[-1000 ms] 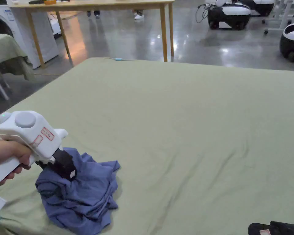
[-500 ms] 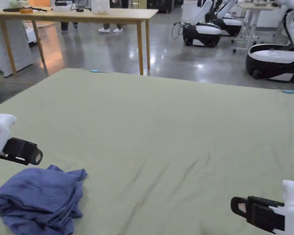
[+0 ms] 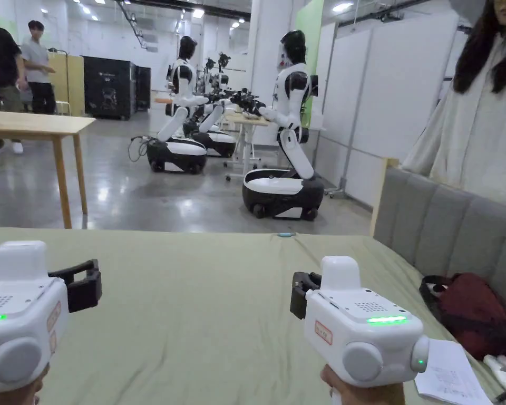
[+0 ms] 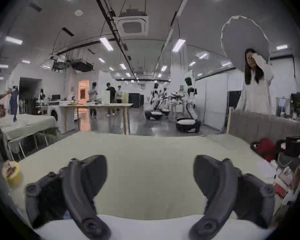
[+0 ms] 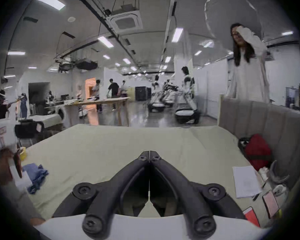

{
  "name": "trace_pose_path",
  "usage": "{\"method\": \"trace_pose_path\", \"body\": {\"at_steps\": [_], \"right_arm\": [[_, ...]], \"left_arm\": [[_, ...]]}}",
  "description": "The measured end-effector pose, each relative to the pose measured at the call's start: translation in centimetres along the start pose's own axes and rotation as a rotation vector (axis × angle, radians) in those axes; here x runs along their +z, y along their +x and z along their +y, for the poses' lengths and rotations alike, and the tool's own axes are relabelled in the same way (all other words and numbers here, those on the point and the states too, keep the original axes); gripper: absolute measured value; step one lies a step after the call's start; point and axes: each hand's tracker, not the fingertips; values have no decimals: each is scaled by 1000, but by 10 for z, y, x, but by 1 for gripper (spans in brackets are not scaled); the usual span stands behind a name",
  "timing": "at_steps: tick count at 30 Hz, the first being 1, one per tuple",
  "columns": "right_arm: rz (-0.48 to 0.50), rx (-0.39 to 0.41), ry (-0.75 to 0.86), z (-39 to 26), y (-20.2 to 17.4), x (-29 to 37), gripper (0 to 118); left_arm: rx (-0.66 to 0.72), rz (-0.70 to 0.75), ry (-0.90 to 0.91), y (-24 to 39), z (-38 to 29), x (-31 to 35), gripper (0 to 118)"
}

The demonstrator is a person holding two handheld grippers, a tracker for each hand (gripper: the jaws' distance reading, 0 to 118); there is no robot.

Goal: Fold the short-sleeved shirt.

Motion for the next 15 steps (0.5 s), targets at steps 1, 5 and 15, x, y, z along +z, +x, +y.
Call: {"method": "trace_pose_path", "body": {"at_steps": [1, 5, 15], "right_arm": [[2, -3, 6, 0, 1, 0, 1], [-15, 8, 18, -4, 2, 4, 1], [-8, 15, 33, -1, 0, -5, 1]], "left_arm": [[14, -13, -1, 11, -5, -1, 84], [26, -9, -29, 35, -17, -8, 10], [-87, -34, 11, 62, 3, 3, 0]]}}
